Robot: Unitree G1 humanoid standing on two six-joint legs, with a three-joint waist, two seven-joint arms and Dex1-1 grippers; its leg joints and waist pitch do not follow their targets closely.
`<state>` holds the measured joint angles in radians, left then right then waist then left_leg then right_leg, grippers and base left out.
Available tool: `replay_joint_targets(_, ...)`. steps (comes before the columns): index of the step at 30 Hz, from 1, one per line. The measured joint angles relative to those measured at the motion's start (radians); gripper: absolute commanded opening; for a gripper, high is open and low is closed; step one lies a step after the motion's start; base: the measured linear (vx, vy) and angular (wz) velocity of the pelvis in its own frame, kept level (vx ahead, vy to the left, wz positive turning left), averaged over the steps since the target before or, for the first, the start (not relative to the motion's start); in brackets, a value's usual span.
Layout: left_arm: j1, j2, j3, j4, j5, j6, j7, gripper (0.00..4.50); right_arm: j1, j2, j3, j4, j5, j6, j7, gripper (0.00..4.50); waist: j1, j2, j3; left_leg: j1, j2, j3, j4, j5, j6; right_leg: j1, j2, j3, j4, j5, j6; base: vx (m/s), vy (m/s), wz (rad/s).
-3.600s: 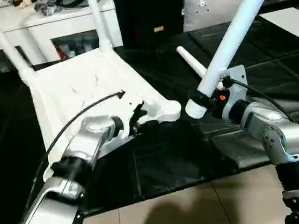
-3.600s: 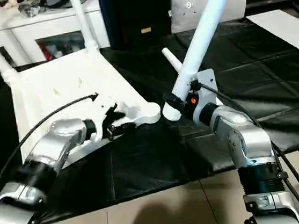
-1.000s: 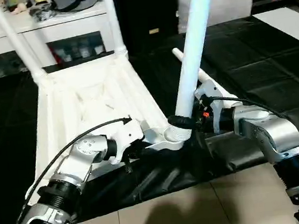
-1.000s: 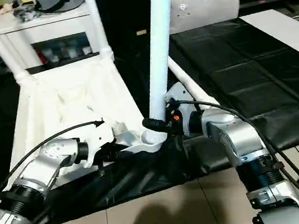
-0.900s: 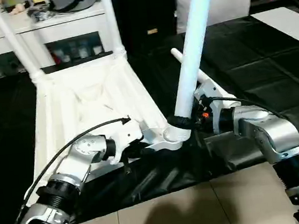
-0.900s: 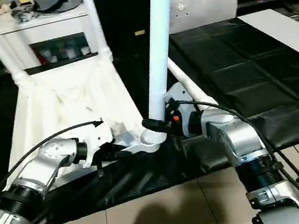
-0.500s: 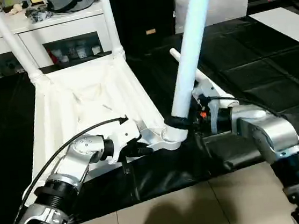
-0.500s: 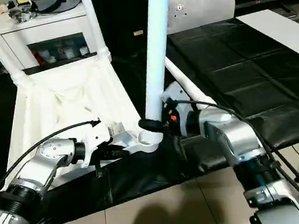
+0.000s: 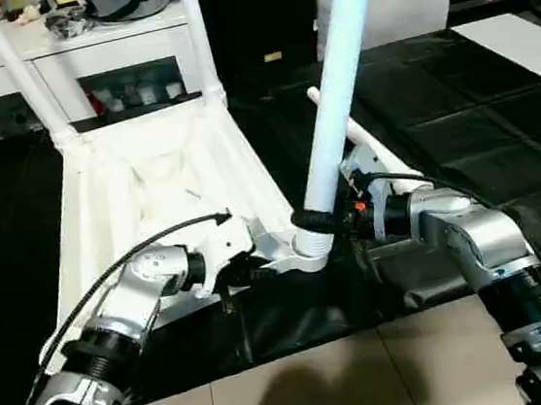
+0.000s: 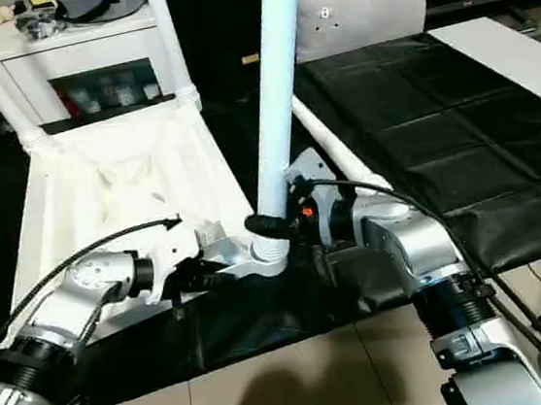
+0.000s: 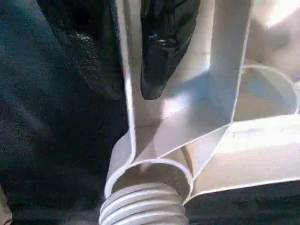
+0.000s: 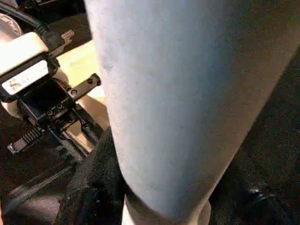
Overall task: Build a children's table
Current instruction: Insert table leg to table base
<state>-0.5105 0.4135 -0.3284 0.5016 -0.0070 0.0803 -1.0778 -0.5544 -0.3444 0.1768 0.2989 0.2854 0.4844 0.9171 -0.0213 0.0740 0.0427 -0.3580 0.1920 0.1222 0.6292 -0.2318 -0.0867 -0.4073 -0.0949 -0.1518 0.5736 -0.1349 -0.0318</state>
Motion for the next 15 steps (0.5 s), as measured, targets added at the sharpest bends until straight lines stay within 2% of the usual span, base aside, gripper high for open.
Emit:
replay_joint_targets(5, 0.000, 0.007, 0.008, 0.008, 0.000, 0.000, -0.001, 0.85, 0.001, 0.004, 0.000, 0.000, -0.007, -0.008, 0.000, 1.91, -0.002, 0.000, 0.000, 0.000, 0.000, 0.000, 0.000, 0.000, 0.000, 0.000, 0.000, 0.000, 0.000, 0.000, 0.000, 0.000, 0.000, 0.00)
replay_joint_targets(6, 0.000, 0.007, 0.009, 0.011, -0.001, 0.000, -0.002, 0.57, 0.002, 0.005, 0.000, 0.000, -0.008, -0.008, 0.000, 1.91, -0.002, 0.000, 0.000, 0.000, 0.000, 0.000, 0.000, 0.000, 0.000, 0.000, 0.000, 0.000, 0.000, 0.000, 0.000, 0.000, 0.000, 0.00)
replay_joint_targets(9, 0.000, 0.009, 0.011, 0.017, -0.009, -0.001, -0.015, 0.47, 0.002, 0.006, 0.000, 0.000, -0.009, -0.009, 0.000, 1.91, -0.003, 0.000, 0.000, 0.001, 0.000, 0.000, 0.000, 0.000, 0.000, 0.000, 0.000, 0.000, 0.000, 0.000, 0.000, 0.000, 0.000, 0.00)
replay_joint_targets(10, 0.000, 0.011, 0.011, 0.019, -0.009, -0.001, -0.019, 0.20, 0.002, 0.007, 0.000, 0.000, -0.009, -0.009, 0.002, 1.91, -0.003, -0.001, 0.000, 0.001, 0.000, 0.000, 0.000, 0.000, 0.000, 0.000, 0.000, 0.000, 0.001, 0.000, 0.000, 0.000, 0.000, 0.00)
replay_joint_targets(15, 0.000, 0.017, 0.011, 0.022, -0.013, 0.001, -0.022, 0.02, 0.003, 0.008, 0.001, 0.000, -0.013, -0.010, 0.007, 1.91, -0.002, -0.001, 0.000, 0.001, 0.000, 0.000, 0.000, 0.000, 0.000, 0.000, 0.000, 0.000, 0.001, 0.000, 0.000, 0.000, 0.000, 0.00)
